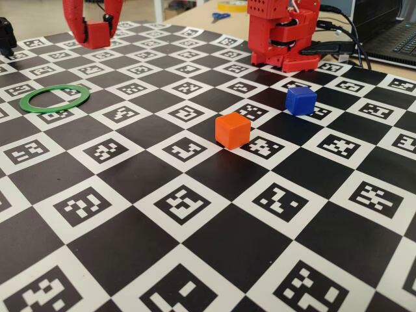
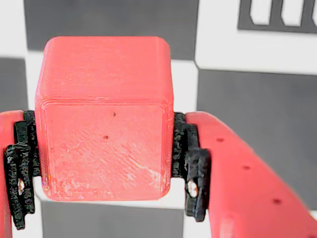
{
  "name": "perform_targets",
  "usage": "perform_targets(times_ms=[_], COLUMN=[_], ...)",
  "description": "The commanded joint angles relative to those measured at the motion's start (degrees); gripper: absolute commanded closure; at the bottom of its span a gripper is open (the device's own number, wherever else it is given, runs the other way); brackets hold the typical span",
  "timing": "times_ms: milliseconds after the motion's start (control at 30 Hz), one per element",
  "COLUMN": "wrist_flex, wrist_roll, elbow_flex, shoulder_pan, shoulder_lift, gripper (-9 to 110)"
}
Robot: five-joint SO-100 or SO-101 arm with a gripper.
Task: Grab the red cube then put it in the green circle then put the blue cube on top and finally the orange cube on top
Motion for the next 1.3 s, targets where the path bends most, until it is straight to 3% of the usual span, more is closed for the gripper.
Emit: perform_targets(times_ms=[0,600,1267], wrist_flex=[-0.97,-9.4,-13.01], wrist_roll=[-0.09,-2.37,-3.08], elbow_flex=[-9.4,-20.74,-21.09], shoulder_pan=[1.14,4.13,5.36], shoulder_lift=[-0.88,-15.29,-18.63], gripper=[95,94,94])
